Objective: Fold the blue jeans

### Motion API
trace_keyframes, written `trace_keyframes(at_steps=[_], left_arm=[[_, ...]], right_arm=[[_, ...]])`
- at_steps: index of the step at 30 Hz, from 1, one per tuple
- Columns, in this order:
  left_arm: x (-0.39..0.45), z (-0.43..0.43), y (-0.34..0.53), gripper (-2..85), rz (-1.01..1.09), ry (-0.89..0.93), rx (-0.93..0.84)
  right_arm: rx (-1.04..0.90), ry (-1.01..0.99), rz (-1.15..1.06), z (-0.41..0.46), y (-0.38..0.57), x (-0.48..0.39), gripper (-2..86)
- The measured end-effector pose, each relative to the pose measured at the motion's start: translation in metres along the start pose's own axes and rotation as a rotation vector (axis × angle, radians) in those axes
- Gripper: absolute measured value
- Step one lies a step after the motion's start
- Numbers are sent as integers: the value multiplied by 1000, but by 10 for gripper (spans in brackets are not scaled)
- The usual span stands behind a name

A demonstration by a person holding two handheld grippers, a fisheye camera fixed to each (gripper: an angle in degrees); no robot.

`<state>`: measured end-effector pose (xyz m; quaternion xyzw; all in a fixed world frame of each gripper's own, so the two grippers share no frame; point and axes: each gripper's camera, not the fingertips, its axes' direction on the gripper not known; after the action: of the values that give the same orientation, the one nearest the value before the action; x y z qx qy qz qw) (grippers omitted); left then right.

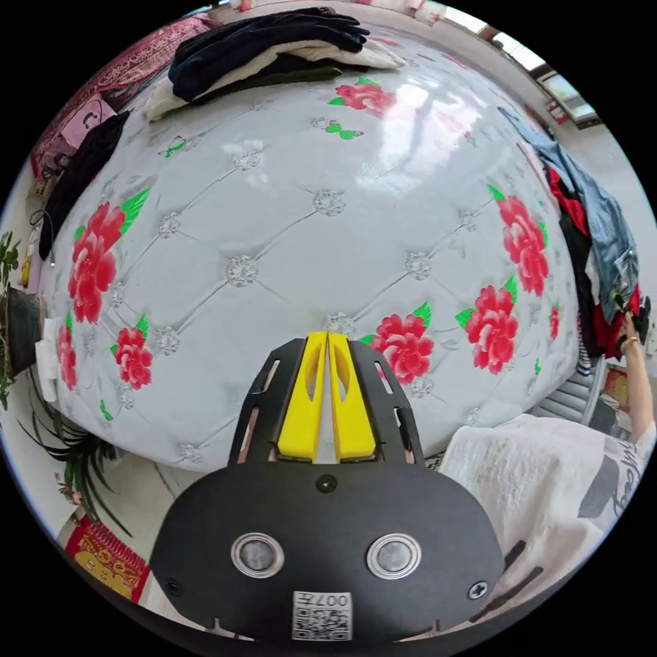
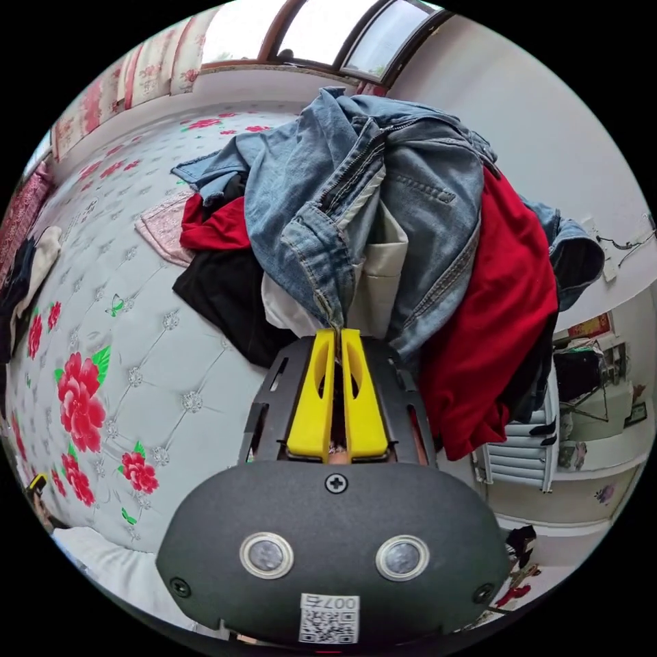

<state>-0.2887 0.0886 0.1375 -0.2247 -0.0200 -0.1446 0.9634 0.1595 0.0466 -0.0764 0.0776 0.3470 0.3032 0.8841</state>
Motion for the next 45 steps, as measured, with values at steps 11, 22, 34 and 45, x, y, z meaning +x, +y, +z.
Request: trace_keyframes(at_steps=[11, 22, 34, 45], left_arm=[[73, -60, 58, 93, 330, 206, 209], [-63, -116, 96, 10, -51, 62, 437], [-293, -234, 45, 6, -421, -135, 619], [-233, -162, 56, 79, -583, -355, 395]], right_arm=[[280, -781, -530, -142, 92, -194, -2], [231, -991, -1390, -273, 260, -437, 41], [34, -720, -763, -151, 197, -317, 47], [-18, -649, -345, -84, 127, -241, 62]])
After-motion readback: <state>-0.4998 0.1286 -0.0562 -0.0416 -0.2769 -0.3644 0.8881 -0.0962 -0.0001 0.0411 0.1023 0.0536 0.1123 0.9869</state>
